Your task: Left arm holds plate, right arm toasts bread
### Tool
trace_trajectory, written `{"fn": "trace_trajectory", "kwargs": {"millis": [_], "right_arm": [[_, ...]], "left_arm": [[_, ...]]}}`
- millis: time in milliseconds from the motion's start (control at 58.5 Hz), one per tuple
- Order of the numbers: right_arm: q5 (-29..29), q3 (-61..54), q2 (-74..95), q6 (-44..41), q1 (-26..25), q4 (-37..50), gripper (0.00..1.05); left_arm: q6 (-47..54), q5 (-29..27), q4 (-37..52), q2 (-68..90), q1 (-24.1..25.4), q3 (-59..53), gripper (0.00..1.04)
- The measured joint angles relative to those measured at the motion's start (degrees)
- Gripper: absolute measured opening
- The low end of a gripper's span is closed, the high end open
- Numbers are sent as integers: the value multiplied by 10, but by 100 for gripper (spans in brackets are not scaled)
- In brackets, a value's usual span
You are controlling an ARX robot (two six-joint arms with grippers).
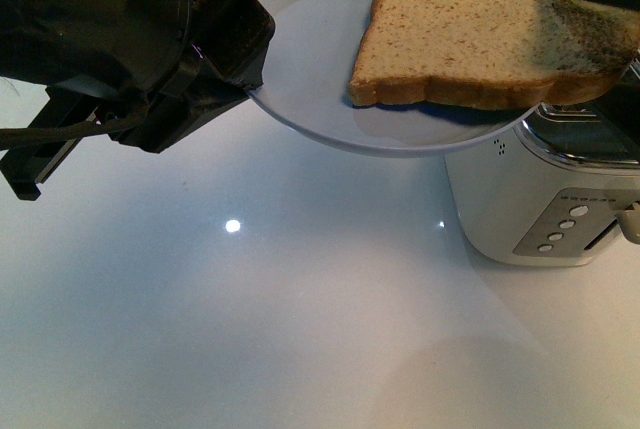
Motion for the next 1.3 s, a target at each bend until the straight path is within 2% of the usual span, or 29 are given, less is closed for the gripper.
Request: {"fn": "trace_trajectory", "kwargs": {"millis": [85, 171, 342, 462, 752, 991, 1197, 1299], "right_arm": [[0, 0, 3, 3, 1, 0, 56], [-1, 0, 3, 4, 2, 0, 42], [-1, 0, 3, 4, 2, 0, 16], [-1, 0, 1, 4, 2, -1, 4], [-1, 4, -37, -24, 1, -24, 4], [-14, 42, -112, -70, -36, -76, 4], [-24, 112, -172, -136, -79, -166, 4], [-3, 159, -186, -203, -96, -241, 4]], "left_arm": [[-1, 1, 0, 0, 0, 0, 3], [-1, 2, 0, 0, 0, 0, 3], [-1, 2, 0, 0, 0, 0, 3], [-1, 2, 0, 0, 0, 0, 3], [-1, 1, 0, 0, 0, 0, 3], [-1, -1, 0, 0, 0, 0, 3], [3, -8, 0, 0, 0, 0, 3], [6, -9, 0, 1, 2, 0, 3]]}}
